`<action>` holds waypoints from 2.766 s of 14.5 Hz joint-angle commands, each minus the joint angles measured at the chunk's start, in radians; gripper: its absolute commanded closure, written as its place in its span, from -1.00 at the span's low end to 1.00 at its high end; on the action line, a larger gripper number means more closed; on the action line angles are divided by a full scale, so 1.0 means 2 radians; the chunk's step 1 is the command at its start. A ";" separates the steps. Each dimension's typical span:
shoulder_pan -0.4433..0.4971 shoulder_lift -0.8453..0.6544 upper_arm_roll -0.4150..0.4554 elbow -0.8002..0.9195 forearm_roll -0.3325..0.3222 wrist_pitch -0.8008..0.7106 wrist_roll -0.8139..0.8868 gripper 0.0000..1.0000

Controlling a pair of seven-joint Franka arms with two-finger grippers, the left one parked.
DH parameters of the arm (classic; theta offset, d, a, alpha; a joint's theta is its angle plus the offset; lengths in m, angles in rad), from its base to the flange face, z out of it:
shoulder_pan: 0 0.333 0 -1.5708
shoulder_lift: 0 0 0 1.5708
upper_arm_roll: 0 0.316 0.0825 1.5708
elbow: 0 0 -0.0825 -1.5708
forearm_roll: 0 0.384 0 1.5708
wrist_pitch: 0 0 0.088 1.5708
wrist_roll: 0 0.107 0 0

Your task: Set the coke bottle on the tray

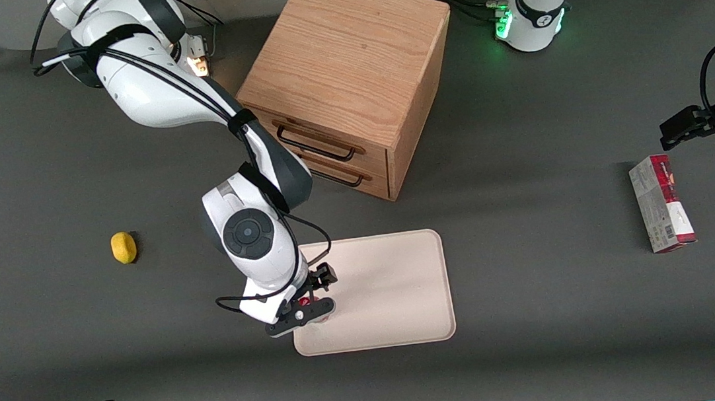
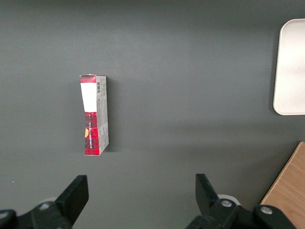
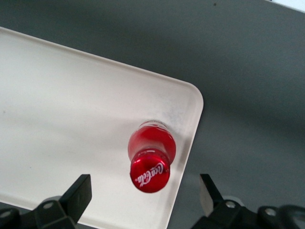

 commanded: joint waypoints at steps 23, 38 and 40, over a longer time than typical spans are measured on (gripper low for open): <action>-0.199 -0.444 -0.011 -0.283 0.039 -0.220 -0.069 -1.00; -0.220 -0.441 -0.053 -0.275 0.037 -0.233 -0.110 -1.00; -0.214 -0.441 -0.053 -0.275 0.037 -0.234 -0.109 -1.00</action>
